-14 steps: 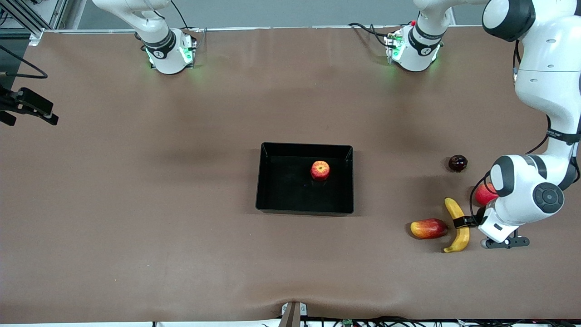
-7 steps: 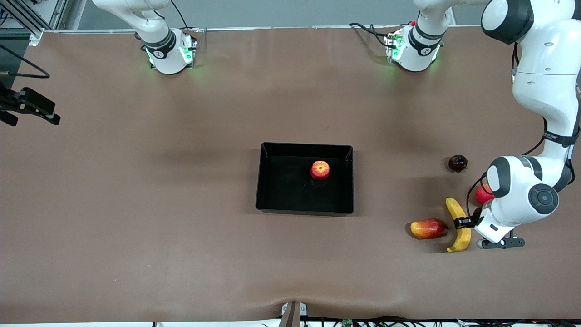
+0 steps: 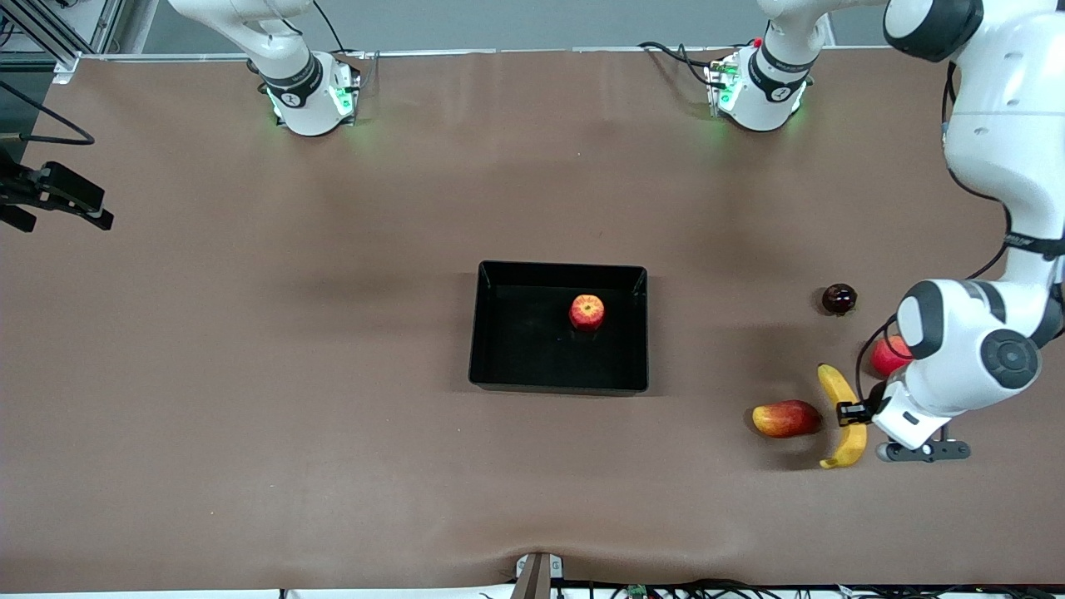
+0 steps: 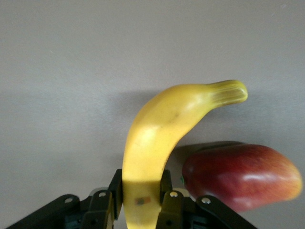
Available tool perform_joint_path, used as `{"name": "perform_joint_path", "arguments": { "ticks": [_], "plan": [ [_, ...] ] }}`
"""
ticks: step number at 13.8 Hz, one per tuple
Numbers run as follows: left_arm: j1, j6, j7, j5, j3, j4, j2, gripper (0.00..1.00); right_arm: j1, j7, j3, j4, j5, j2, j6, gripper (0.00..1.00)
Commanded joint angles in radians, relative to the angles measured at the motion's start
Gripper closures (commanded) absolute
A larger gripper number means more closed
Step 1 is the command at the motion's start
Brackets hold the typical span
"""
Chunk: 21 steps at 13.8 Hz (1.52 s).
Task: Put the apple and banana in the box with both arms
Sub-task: 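Lift the banana with the left gripper and carry it over the tray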
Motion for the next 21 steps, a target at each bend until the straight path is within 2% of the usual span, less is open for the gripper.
{"name": "perform_joint_path", "arguments": {
  "ticks": [1,6,10,16,21],
  "plan": [
    [0.005,-0.084,0.001,0.014,-0.005,-0.021,-0.102,1.0,0.002,-0.003,-0.002,0.001,-0.024,0.007,-0.002,0.0],
    [-0.048,-0.185,-0.028,0.013,-0.008,-0.017,-0.206,1.0,-0.006,-0.003,-0.004,0.003,-0.024,0.011,0.004,0.0],
    [-0.149,-0.279,-0.163,0.011,-0.011,-0.017,-0.279,1.0,-0.006,-0.003,-0.004,0.003,-0.024,0.011,0.002,0.0],
    [-0.229,-0.293,-0.47,0.011,-0.109,-0.017,-0.277,1.0,-0.006,-0.003,-0.004,0.004,-0.024,0.016,0.004,0.0],
    [-0.409,-0.274,-0.761,0.014,-0.11,-0.014,-0.202,1.0,-0.008,-0.003,-0.004,0.004,-0.024,0.018,0.004,0.0]
  ]
}}
